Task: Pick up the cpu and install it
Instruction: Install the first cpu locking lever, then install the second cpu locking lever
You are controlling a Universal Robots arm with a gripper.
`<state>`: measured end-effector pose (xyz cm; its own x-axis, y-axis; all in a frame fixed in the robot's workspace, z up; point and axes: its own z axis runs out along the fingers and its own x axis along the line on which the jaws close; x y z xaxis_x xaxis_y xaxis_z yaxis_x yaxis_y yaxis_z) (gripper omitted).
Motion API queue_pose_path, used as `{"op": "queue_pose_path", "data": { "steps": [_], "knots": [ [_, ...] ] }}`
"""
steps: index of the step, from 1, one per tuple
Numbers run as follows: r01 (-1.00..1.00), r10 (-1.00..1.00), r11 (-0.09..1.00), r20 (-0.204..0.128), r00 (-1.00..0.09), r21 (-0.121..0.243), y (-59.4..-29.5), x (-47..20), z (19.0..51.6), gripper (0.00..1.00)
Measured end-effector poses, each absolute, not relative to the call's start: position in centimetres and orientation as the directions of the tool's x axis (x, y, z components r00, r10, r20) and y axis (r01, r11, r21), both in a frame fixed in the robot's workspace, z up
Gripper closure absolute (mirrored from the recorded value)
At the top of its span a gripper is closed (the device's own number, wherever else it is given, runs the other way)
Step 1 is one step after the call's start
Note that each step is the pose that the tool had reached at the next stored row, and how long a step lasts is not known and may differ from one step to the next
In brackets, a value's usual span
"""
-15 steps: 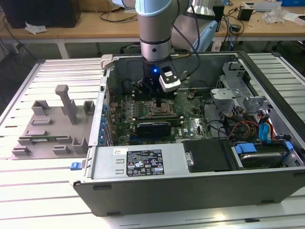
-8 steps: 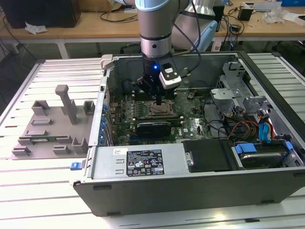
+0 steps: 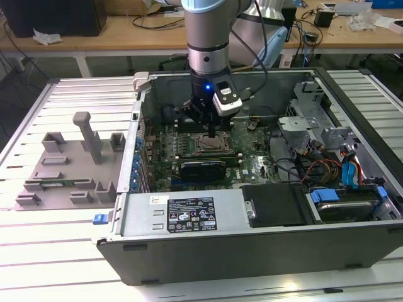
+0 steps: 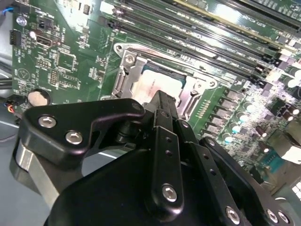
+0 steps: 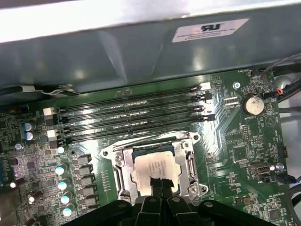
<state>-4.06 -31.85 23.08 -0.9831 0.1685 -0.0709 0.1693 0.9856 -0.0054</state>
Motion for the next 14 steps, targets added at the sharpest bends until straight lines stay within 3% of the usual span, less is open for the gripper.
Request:
{"op": "queue_pose_path", "data": {
  "steps": [14],
  "knots": [
    [0.169,0.168,0.986,-0.071,-0.983,-0.005,-31.84,-4.04,23.23,0.89]
  ]
}}
